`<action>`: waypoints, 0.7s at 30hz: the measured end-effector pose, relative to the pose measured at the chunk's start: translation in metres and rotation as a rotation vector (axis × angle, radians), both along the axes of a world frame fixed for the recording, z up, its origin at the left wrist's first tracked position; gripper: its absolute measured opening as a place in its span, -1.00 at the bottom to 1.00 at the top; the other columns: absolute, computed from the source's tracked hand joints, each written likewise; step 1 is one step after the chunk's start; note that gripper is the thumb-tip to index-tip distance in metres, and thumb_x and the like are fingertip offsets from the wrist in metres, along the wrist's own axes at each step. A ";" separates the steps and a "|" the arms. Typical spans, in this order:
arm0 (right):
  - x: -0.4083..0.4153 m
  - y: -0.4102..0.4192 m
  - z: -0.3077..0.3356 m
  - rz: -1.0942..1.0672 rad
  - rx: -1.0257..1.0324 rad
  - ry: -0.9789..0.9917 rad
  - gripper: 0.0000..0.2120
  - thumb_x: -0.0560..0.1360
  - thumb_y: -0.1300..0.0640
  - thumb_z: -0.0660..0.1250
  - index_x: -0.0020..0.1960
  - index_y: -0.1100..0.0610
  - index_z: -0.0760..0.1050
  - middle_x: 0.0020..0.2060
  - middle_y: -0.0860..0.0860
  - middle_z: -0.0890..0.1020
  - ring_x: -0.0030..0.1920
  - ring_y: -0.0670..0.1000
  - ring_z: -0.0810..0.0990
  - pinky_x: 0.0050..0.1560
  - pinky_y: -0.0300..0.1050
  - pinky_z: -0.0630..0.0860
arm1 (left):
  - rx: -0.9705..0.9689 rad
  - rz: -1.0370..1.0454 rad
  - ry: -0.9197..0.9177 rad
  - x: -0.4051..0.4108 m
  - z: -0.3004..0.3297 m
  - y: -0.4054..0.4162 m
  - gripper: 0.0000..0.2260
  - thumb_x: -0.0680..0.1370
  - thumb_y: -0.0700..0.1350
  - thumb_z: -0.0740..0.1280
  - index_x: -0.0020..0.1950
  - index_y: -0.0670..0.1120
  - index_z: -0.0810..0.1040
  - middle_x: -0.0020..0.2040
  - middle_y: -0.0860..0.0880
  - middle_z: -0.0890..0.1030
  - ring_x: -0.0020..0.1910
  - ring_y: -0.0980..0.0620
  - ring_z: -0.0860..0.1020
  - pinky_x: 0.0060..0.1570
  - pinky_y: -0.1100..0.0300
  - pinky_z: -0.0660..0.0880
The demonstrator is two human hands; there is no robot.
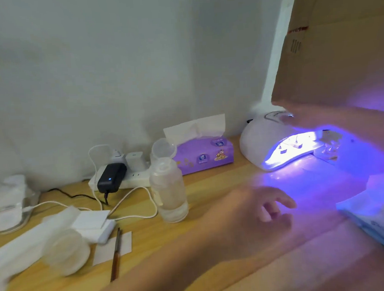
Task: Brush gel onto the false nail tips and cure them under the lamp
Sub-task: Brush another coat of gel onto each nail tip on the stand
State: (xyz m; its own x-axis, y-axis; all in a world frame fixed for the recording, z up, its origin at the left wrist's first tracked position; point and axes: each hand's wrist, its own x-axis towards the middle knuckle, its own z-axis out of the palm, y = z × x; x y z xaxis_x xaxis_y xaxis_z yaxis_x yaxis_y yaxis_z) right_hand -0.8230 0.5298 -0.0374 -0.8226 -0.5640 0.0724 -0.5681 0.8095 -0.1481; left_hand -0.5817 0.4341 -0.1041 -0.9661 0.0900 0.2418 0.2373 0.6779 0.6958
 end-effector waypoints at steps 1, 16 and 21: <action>0.009 0.000 0.006 0.013 -0.080 0.021 -0.63 0.62 0.14 0.07 0.39 0.25 0.27 0.27 0.26 0.44 0.24 0.21 0.42 0.17 -0.12 0.26 | -0.083 0.006 0.052 0.020 0.002 -0.011 -0.79 0.45 0.04 0.24 0.08 0.17 0.49 -0.26 0.20 0.49 -0.37 0.27 0.42 -0.34 0.38 0.33; 0.227 -0.056 -0.019 1.097 -0.273 0.741 -0.77 0.43 0.11 0.18 -0.23 0.10 0.60 -0.51 -0.02 0.47 -0.58 0.07 0.42 -0.63 -0.26 0.28 | -0.353 0.456 0.338 0.194 -0.031 -0.126 -0.93 0.50 0.09 0.21 -0.14 0.15 0.44 -0.39 0.25 0.46 -0.45 0.26 0.40 -0.51 0.48 0.27; 0.250 -0.101 -0.060 1.254 0.220 0.611 -0.74 0.57 0.21 0.07 0.19 0.11 0.44 -0.25 0.02 0.54 -0.36 0.02 0.50 -0.46 -0.14 0.41 | -0.348 0.512 0.360 0.207 -0.042 -0.134 -0.79 0.56 0.18 0.12 -0.14 0.13 0.43 -0.41 0.15 0.49 -0.44 0.23 0.42 -0.50 0.46 0.30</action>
State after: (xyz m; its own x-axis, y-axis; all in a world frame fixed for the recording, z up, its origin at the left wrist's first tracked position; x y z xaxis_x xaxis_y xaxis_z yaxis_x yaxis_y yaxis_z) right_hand -0.5731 0.4293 -0.0969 0.3553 -0.9337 0.0455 -0.8455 -0.3002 0.4416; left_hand -0.3743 0.2997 -0.1466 -0.7732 -0.2237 0.5934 0.0042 0.9339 0.3575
